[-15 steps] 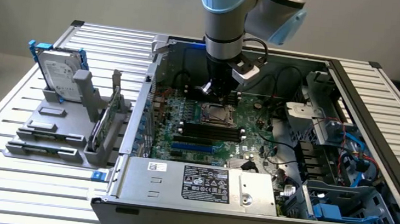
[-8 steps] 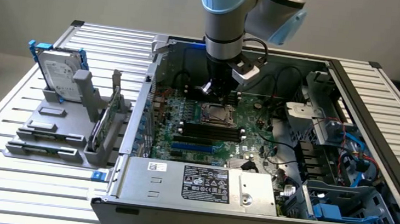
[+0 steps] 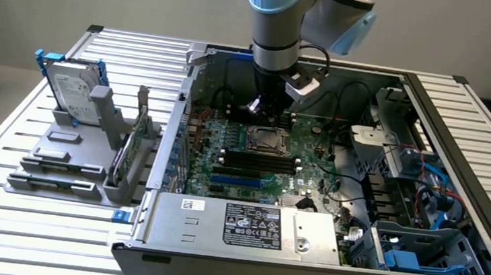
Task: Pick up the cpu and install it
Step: 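Install the first cpu locking lever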
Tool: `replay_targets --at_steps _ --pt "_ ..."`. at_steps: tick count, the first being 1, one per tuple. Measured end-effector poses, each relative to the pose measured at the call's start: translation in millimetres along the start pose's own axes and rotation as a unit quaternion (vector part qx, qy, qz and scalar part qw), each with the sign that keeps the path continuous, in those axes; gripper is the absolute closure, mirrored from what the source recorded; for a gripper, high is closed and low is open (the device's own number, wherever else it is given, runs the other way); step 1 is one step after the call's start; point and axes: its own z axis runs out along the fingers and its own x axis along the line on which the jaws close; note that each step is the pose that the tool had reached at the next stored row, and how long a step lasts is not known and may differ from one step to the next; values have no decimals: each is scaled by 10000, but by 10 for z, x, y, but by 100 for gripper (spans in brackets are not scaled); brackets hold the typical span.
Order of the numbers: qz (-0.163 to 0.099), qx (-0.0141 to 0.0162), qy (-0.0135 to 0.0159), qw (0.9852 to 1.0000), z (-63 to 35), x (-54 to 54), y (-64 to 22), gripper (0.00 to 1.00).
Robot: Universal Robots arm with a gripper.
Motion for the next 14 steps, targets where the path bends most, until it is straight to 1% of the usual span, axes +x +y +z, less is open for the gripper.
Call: replay_targets --at_steps 3,5,10,14 --pt "1 1 -1 10000 -49 -3 15 89" --pt "3 1 -4 10000 -69 -19 39 89" --pt "14 6 -12 10000 -112 -105 149 89" --pt "20 8 -17 10000 -178 -166 220 89"
